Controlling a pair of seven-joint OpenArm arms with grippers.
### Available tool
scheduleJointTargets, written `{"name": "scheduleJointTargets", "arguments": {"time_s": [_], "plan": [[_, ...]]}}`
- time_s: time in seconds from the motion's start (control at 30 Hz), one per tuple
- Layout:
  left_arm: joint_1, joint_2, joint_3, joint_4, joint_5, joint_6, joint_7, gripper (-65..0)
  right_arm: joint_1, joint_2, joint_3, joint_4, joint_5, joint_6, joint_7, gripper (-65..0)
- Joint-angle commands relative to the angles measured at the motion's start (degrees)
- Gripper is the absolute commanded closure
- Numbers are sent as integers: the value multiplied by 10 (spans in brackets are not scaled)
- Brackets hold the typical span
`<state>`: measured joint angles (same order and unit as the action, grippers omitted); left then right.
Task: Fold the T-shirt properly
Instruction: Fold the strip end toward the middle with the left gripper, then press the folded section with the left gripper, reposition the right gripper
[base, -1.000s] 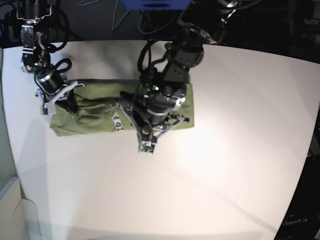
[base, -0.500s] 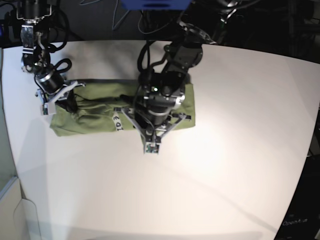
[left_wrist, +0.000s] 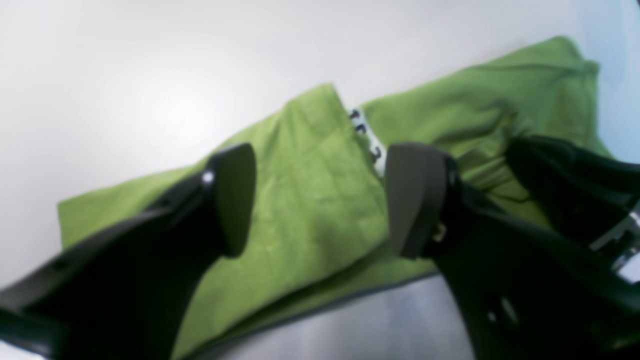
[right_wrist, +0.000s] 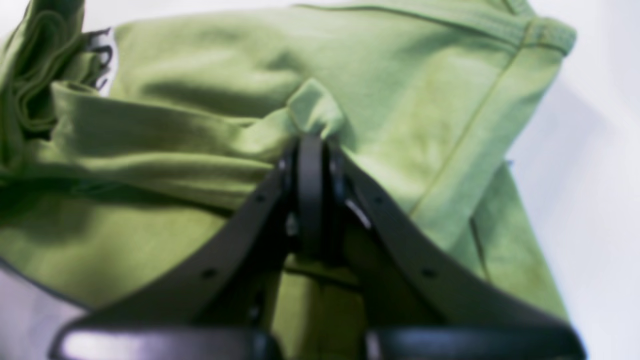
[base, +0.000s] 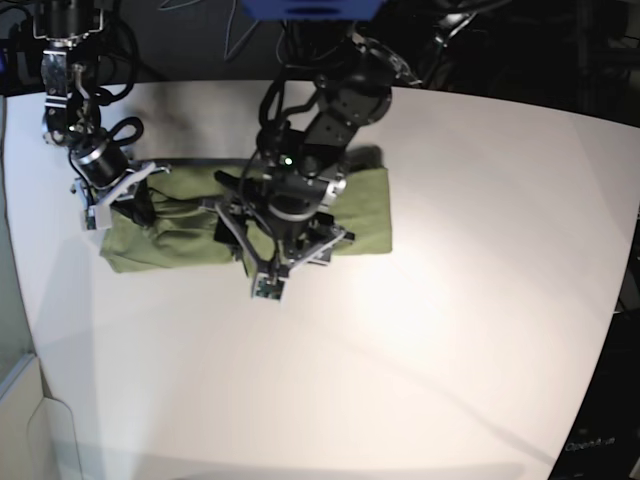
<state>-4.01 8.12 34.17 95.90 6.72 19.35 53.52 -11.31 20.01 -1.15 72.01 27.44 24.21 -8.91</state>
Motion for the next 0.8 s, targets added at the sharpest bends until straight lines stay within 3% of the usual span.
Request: {"name": "scheduleJointTargets", "arguments": {"time_s": [0.0, 0.43, 0.63, 0.77], "plan": [[-4, 9, -5, 22, 4, 0, -18, -394, -11, 1, -7, -8, -37, -10, -80, -9], [34, 3, -47, 35, 5, 0, -11, -382, -11, 2, -7, -11, -37, -10, -78, -9], [97, -36, -83, 73, 5, 0, -13, -143, -10, 2, -7, -8, -37, -10, -79, -9], [132, -46, -144, 100, 5, -1, -16, -82, -10, 3, -7, -8, -37, -10, -78, -9]]}}
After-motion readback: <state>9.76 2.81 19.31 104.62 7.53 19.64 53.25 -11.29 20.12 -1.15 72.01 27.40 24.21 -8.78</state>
